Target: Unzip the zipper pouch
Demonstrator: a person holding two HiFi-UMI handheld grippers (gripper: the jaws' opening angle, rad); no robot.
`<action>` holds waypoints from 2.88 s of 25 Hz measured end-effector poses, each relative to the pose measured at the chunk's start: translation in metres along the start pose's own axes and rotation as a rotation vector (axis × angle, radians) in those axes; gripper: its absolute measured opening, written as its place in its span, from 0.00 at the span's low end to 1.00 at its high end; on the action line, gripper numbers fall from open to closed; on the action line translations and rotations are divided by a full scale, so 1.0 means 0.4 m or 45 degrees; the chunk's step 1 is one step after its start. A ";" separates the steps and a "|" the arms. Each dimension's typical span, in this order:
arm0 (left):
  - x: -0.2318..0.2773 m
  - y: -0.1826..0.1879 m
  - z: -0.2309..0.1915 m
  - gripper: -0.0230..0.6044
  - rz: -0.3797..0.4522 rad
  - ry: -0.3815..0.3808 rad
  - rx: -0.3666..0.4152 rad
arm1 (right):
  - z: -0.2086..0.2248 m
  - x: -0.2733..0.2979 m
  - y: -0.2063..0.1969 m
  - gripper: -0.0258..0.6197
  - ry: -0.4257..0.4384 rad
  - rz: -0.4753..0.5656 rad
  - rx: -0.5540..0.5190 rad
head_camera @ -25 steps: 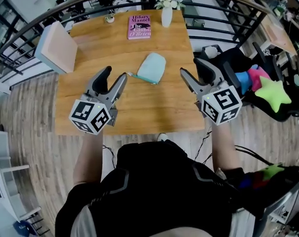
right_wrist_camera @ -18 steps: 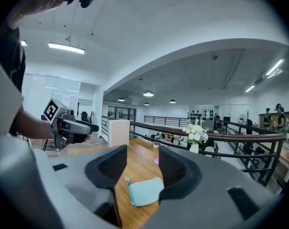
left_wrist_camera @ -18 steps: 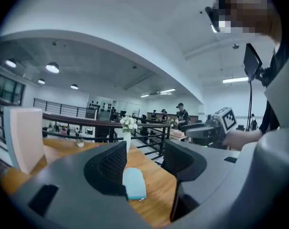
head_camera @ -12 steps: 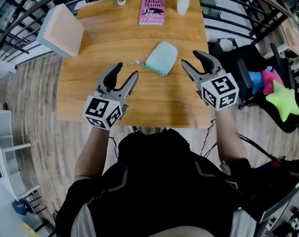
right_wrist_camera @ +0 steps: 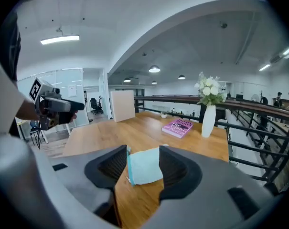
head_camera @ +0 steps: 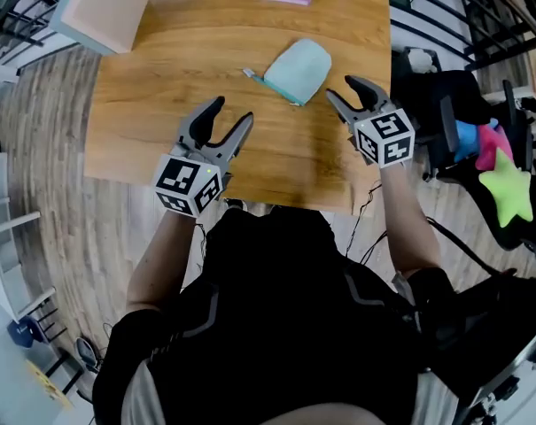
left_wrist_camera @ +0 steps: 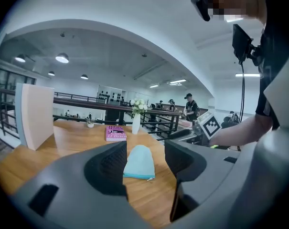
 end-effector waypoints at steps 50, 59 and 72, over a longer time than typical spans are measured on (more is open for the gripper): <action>0.008 -0.137 -0.051 0.41 -0.228 0.121 0.001 | -0.035 0.308 -0.302 0.14 0.344 -0.498 -0.212; 0.008 -0.081 -0.032 0.37 -0.205 -0.049 0.063 | -0.083 0.248 -0.175 0.13 0.351 -0.443 -0.085; 0.030 0.036 -0.017 0.33 -0.079 -0.328 0.179 | -0.158 0.111 0.065 0.13 0.194 -0.282 0.110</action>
Point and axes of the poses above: the fingertips, and each gripper's own axes: x forward along the fingers, z to its right, y out of its top, the point moved 2 cm from there along -x, backward along the fingers, and after that the axes turned 9 degrees about y, right-handed, at the moved point
